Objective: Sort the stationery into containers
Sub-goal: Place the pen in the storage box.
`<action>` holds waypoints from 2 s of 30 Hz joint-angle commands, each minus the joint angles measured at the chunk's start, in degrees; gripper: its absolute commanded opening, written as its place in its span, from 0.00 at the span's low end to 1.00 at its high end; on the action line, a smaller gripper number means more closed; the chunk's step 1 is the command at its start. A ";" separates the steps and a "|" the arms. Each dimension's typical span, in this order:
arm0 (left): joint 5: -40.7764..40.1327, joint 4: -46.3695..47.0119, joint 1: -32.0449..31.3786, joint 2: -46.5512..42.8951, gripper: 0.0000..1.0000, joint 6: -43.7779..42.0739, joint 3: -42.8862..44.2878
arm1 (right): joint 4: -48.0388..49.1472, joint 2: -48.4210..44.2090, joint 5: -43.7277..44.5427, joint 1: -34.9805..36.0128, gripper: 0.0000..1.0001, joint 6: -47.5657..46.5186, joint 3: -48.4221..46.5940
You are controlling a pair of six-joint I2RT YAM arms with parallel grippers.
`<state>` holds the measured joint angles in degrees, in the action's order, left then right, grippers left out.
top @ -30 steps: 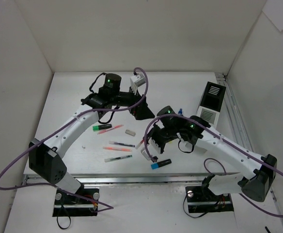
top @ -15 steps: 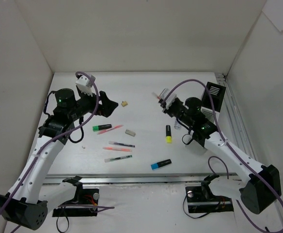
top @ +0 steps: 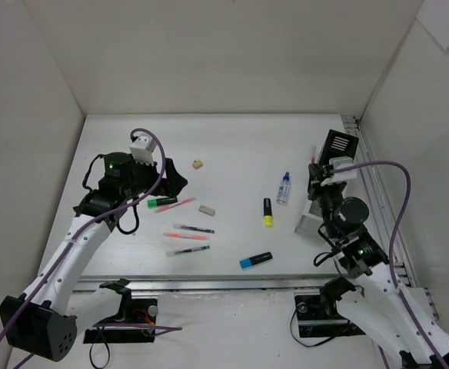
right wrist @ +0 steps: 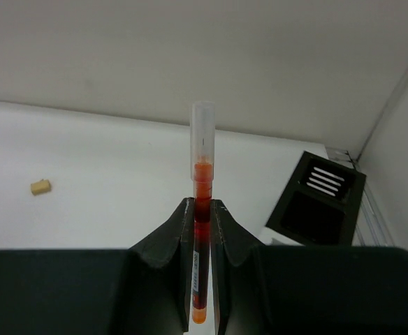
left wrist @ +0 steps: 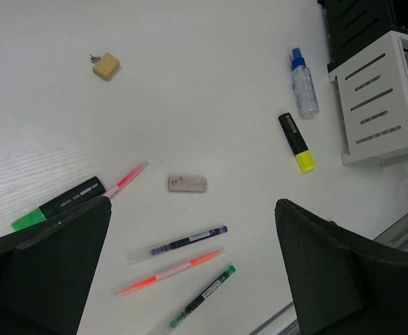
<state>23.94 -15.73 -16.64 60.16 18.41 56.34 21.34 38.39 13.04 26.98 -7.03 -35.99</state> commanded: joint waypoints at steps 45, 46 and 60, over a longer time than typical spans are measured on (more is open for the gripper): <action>-0.48 3.77 1.97 -0.92 1.00 -1.80 -2.55 | -4.20 -7.53 14.65 -4.57 0.36 6.41 14.28; -0.39 3.69 1.97 -1.01 0.99 -1.89 -2.55 | -5.34 -7.89 13.43 -4.48 0.38 6.15 13.58; -8.99 -6.24 3.72 -5.31 1.00 5.83 -3.34 | -15.89 20.90 -11.44 7.88 0.98 -5.01 -11.81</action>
<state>19.18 -19.51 -13.85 56.62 20.05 52.14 5.85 48.93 8.27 29.80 -6.81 -44.21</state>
